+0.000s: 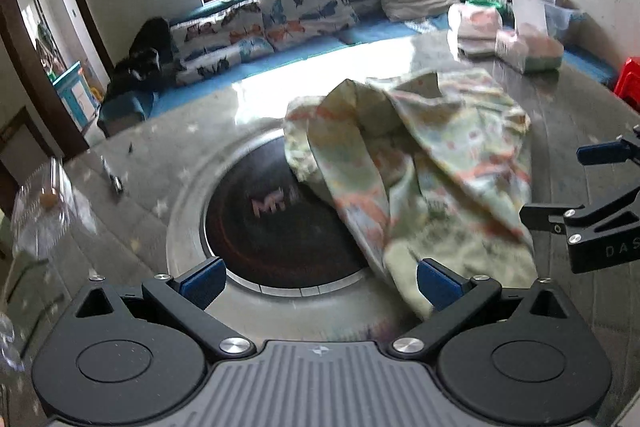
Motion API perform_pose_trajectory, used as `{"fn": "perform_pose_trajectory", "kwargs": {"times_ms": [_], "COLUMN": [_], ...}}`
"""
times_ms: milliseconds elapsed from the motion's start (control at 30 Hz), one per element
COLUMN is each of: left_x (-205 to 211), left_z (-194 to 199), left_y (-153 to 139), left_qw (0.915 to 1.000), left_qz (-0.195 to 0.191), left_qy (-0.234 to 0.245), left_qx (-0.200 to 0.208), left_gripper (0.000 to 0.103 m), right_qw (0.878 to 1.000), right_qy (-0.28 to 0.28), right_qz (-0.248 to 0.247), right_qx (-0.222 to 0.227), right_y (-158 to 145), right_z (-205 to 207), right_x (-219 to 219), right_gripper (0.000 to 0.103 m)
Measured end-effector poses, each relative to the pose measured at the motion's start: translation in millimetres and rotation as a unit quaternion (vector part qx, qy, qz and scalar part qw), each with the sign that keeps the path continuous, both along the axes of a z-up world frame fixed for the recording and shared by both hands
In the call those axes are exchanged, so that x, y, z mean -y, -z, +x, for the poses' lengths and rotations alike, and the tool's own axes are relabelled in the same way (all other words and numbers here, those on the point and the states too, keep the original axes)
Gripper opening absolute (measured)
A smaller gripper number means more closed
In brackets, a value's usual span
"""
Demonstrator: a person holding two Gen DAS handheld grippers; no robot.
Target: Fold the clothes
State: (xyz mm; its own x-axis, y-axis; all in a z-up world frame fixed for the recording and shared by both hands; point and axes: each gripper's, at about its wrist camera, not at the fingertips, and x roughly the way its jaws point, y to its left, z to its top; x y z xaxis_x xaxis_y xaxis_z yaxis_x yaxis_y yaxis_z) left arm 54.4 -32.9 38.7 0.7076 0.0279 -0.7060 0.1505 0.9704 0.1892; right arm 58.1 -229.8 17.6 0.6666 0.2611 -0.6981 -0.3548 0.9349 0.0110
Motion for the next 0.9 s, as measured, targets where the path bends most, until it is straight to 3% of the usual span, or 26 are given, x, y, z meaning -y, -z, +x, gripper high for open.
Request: {"fn": "perform_pose_trajectory", "kwargs": {"times_ms": [333,633,767,900], "left_x": [3,20,20,22], "left_z": [69,133,160,174], "left_y": [-2,10,21,31], "left_qw": [0.9987,0.9947,0.994,0.9923], "left_qz": [-0.009,0.006,0.001,-0.016], "left_qy": [0.012,0.066,0.086,0.109], "left_qx": [0.049,0.078,0.068,0.058], "left_gripper": [0.102,0.1,0.094,0.072], "right_qw": [1.0,1.0,1.0,0.999], "right_qy": [0.009,0.018,0.024,0.024], "right_qz": [0.001,0.004,0.008,0.025], "right_qx": [0.006,0.005,0.008,0.01], "right_y": [-8,-8,-11,-16], "right_z": [48,99,119,141], "right_x": [-3,-4,-2,-2], "right_gripper": [0.093,0.081,0.077,0.069]}}
